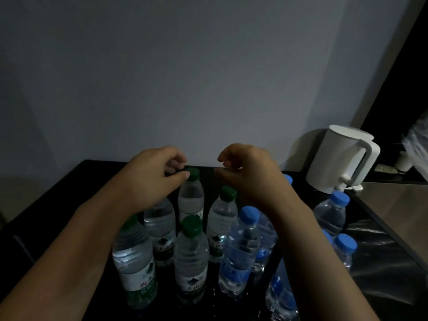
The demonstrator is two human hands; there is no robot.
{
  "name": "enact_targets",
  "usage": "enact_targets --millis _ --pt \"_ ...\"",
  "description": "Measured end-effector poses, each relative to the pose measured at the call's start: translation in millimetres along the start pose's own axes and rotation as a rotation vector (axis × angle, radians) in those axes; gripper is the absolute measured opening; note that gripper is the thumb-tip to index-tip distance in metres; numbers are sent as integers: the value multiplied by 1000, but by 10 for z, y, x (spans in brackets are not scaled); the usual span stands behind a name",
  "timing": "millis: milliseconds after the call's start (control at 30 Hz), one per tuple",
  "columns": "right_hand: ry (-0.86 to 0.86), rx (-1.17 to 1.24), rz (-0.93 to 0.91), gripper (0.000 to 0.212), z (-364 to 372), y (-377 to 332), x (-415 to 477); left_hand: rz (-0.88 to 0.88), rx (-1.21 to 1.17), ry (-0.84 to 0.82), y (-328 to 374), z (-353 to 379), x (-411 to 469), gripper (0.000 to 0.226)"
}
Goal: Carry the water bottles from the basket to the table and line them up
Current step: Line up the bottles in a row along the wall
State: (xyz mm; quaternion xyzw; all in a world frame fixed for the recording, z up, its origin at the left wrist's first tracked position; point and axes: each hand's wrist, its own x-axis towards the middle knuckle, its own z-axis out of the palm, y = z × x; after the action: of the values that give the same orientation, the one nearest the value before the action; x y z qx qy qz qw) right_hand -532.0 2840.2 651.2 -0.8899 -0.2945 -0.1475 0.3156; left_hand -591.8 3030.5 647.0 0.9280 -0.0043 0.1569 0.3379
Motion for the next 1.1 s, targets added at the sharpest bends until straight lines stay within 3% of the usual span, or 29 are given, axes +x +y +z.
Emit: enact_targets --millis 433,567,867,1100 --pt "108 106 -5 19 511 -582 -553 79 -9 126 -627 -185 -771 25" --pt "113 49 3 29 572 -663 -749 92 3 154 -709 -162 -948 28" --pt "99 -43 46 28 727 -591 -963 108 35 176 -776 -31 -995 46" --pt "136 -10 43 34 817 -492 -976 99 25 284 -879 94 -931 34"
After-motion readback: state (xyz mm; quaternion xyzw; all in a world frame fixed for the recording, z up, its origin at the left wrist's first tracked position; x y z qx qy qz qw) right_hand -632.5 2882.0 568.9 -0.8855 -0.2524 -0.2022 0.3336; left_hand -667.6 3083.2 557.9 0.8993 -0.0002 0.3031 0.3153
